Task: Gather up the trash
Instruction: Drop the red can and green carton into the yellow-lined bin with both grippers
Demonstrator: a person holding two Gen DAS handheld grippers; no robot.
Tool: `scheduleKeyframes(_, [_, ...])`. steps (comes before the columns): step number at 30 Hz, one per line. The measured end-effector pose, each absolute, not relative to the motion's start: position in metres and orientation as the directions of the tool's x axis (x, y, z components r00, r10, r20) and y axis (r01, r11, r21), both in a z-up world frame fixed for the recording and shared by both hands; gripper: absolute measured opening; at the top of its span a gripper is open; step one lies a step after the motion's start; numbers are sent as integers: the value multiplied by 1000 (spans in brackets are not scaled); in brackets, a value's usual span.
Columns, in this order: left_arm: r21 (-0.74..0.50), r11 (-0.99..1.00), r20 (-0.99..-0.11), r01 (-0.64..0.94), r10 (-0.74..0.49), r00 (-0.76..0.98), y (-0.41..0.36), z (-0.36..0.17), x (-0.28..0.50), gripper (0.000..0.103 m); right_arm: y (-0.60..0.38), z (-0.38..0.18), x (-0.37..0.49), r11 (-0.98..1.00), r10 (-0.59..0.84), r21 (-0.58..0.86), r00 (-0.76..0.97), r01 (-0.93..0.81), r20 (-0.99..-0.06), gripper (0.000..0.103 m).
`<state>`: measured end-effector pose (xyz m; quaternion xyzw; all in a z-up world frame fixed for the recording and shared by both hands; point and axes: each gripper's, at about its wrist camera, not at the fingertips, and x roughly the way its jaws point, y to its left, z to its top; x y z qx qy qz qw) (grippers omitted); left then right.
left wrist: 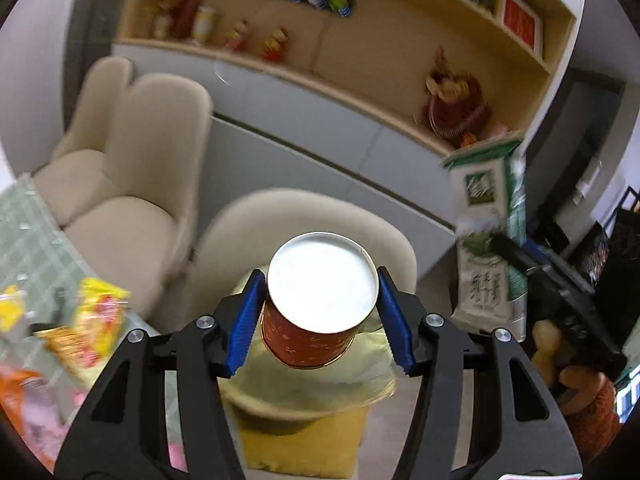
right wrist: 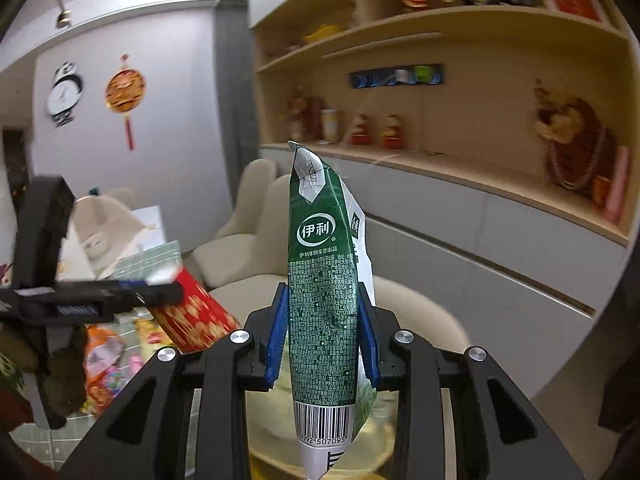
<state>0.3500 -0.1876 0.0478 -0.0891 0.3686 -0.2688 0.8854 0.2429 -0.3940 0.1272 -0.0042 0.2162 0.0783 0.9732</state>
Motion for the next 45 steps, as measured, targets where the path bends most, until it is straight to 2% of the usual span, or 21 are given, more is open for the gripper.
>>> scheduleKeyframes(4, [-284, 866, -659, 411, -488, 572, -242, 16, 390, 53, -426, 118, 254, 988, 155, 65, 887, -140, -436, 31])
scheduleKeyframes(6, [-270, 886, -721, 377, -445, 531, -260, -5, 409, 53, -434, 112, 259, 988, 157, 60, 882, -146, -444, 31])
scheduleKeyframes(8, [-284, 901, -800, 328, -411, 438, -268, -27, 419, 53, -441, 105, 265, 987, 157, 50, 879, -151, -451, 31])
scheduleKeyframes(15, [-330, 888, -885, 321, -409, 221, -276, -68, 401, 53, -455, 76, 294, 978, 205, 124, 855, -165, -477, 31])
scheduleKeyframes(21, [-383, 881, -851, 278, -453, 264, -260, -58, 396, 54, -443, 63, 323, 950, 308, 203, 827, -239, -470, 31])
scheduleKeyframes(23, [-400, 875, -830, 273, -472, 298, -247, -49, 389, 64, -433, 60, 328, 940, 337, 209, 818, -269, -466, 31])
scheduleKeyframes(24, [-396, 878, -820, 269, -470, 326, -242, -42, 385, 65, -429, 59, 330, 937, 347, 208, 814, -280, -466, 31])
scheduleKeyframes(28, [-334, 910, -790, 246, -413, 453, -226, -13, 375, 66, -406, 47, 336, 919, 394, 179, 794, -351, -464, 31])
scheduleKeyframes(33, [-265, 955, -752, 131, -289, 592, -197, 8, 360, 66, -383, 34, 339, 898, 431, 134, 777, -418, -459, 31])
scheduleKeyframes(41, [-259, 966, -755, 11, -209, 621, -153, 2, 340, 66, -375, 8, 344, 904, 422, 146, 785, -402, -453, 32])
scheduleKeyframes(42, [-259, 966, -759, 0, -203, 618, -147, 0, 336, 66, -375, 3, 344, 904, 424, 160, 775, -398, -469, 34])
scheduleKeyframes(43, [-261, 965, -766, -16, -197, 612, -139, -4, 332, 66, -376, -2, 344, 903, 425, 174, 766, -392, -483, 42])
scheduleKeyframes(45, [-267, 963, -773, -36, -191, 605, -125, -10, 323, 66, -376, -9, 341, 910, 413, 190, 759, -369, -503, 43])
